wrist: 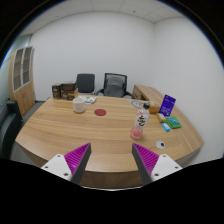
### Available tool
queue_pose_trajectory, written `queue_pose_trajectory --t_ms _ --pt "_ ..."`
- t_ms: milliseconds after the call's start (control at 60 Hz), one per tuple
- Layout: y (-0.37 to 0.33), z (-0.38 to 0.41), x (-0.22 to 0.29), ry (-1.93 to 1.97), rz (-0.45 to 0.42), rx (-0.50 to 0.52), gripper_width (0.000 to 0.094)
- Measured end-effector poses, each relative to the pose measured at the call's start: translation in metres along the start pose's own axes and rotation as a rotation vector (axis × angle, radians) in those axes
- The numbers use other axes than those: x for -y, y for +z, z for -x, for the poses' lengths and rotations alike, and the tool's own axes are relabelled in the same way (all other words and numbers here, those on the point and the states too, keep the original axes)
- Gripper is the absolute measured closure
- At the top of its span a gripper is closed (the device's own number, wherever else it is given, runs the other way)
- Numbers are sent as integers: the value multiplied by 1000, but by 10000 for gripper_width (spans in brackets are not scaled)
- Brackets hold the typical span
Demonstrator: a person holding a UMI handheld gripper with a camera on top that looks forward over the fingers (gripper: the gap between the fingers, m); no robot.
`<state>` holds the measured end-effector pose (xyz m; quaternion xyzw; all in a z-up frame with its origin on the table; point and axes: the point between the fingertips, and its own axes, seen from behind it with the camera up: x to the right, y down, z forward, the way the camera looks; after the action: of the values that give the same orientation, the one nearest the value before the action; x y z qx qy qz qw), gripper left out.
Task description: Pour water
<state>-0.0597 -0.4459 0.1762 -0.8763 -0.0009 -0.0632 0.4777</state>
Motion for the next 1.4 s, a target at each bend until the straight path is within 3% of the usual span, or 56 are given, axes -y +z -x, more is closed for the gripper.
queue_pose_trajectory --t_ms 250,517,633,700,900,1000,1033,1200,1400 --pt "121 -108 2 39 -63 -34 82" --pt "241 -145 21 79 -120 33 140" --pt "275 -145 18 96 -116 67 293" --pt "285 -143 18 108 -123 87 435" --pt "285 -142 21 132 -145 74 602" --pt "283 -139 23 112 -137 67 610" --pt "283 -144 27 96 -139 58 659" --pt "274 -153 70 28 -171 -28 658" --pt "267 -148 165 -187 -217 -227 659"
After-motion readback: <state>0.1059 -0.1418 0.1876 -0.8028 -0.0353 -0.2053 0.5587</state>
